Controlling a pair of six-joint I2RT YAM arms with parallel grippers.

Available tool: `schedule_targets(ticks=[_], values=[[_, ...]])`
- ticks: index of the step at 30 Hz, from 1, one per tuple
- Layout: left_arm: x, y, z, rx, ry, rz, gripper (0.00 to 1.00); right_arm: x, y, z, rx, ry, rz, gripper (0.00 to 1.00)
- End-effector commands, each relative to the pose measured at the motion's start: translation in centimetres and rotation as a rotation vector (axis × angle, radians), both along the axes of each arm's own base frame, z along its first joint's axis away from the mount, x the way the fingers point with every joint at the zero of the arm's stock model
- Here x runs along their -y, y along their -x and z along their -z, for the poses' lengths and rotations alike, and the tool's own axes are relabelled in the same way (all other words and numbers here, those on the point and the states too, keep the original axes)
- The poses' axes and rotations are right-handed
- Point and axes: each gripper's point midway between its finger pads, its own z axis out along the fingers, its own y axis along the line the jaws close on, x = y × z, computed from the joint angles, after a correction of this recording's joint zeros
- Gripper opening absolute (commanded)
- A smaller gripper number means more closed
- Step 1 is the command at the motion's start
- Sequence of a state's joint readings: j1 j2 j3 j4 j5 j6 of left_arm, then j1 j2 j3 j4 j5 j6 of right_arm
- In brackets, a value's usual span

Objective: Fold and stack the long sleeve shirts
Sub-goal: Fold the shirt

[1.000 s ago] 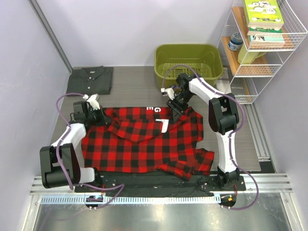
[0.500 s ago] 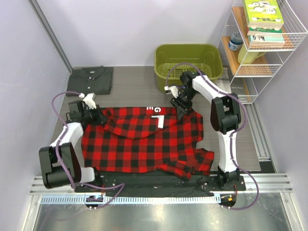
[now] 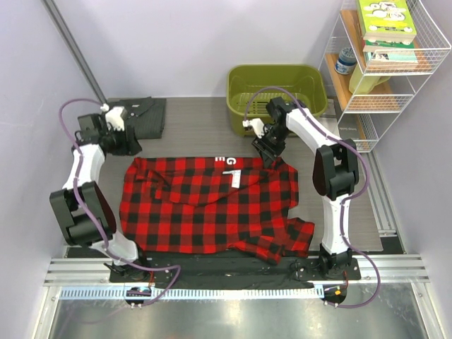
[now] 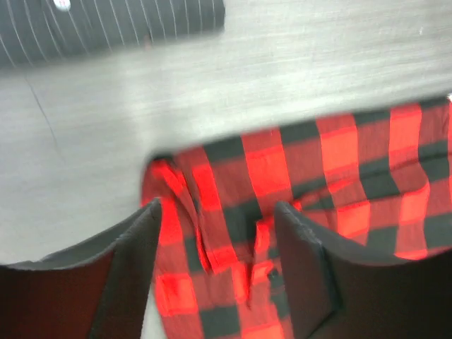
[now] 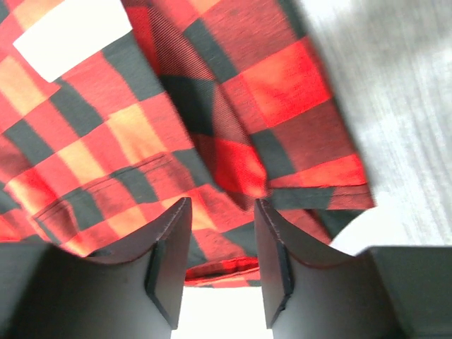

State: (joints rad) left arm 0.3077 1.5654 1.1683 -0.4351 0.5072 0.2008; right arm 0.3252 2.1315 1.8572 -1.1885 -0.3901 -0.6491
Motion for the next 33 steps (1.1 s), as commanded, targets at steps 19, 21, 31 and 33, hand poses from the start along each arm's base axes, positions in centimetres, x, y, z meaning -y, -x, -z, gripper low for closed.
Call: schedule_targets(ticks=[19,21,31,33], values=[[-4.1,-1.7,13.5,-0.456,-0.406,0.101,0.20,4.7,-3.9,7.7,0.188,0.259,0.061,0.27],[-3.8,-3.1,13.6,-0.442,-0.381,0.085,0.18,5.3,-5.2,8.2,0.209,0.281,0.081,0.25],[-0.9,-6.5,5.8,-0.237,-0.192,0.142,0.28,3.2,-4.6,-0.4,0.252,0.097,0.064,0.34],[0.6,-5.3,2.9,-0.176,-0.139,0.172,0.38,2.8,-4.2,-1.5,0.254,0.076,0.076,0.34]])
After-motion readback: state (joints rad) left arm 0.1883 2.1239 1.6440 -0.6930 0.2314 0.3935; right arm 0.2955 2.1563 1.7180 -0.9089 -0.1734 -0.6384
